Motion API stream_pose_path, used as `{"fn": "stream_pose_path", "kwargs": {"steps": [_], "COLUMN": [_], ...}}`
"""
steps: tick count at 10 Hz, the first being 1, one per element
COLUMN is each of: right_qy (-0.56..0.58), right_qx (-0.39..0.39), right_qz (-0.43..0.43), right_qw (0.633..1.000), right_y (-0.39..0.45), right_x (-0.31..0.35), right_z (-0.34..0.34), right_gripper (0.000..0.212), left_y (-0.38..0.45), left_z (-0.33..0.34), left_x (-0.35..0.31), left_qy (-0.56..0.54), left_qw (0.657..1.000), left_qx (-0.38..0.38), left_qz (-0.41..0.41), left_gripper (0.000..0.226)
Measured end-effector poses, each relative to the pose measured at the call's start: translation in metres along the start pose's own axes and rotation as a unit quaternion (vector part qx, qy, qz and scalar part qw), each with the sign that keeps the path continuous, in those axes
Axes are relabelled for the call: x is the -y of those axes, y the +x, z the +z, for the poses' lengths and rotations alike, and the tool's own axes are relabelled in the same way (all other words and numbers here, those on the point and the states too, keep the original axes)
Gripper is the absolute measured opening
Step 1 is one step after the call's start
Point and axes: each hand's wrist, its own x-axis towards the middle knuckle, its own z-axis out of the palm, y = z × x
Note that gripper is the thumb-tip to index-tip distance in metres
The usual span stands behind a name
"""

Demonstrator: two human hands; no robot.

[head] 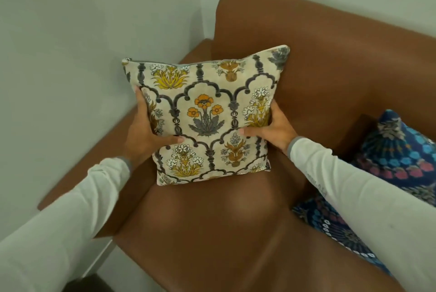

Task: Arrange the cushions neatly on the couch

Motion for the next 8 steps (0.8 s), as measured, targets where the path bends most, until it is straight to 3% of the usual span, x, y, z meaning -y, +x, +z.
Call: {"fn": "stream_pose_path", "kwargs": {"steps": [1,2,4,5,6,7,8], "right_qy": [-0.023,-0.048,-0.044,-0.062,-0.159,-0.344,-0.518], "right_qx": [-0.019,0.005,-0.019,-0.028,-0.039,-0.078,-0.065], "right_qz": [-0.009,-0.020,-0.029,-0.030,-0.059,-0.103,-0.161], "right_qw": [1.000,0.999,0.998,0.997,0.985,0.930,0.838], "right_y": [0.011,0.027,0.032,0.028,0.017,-0.008,-0.027], "right_x": [0.017,0.031,0.018,0.019,0.025,0.051,0.078], "right_z": [0.014,0.019,0.019,0.020,0.019,0.014,0.016], "right_gripper": [0.130,0.133,0.119,0.127,0.141,0.138,0.120], "left_y": [-0.011,-0.025,-0.025,-0.029,-0.030,-0.023,-0.021], "left_z": [0.007,0.010,0.018,0.016,0.013,0.010,0.016], "left_x": [0.009,0.021,0.020,0.010,-0.004,-0.042,-0.071], "left_qy": [-0.011,-0.016,0.041,0.093,0.266,0.405,0.449], "left_qw": [0.999,0.996,0.990,0.986,0.941,0.887,0.868], "left_qx": [-0.040,-0.088,-0.126,-0.136,-0.181,-0.149,-0.099], "left_qz": [0.014,0.029,0.043,0.035,0.104,0.163,0.185], "left_gripper": [0.172,0.168,0.159,0.158,0.154,0.141,0.123]}}
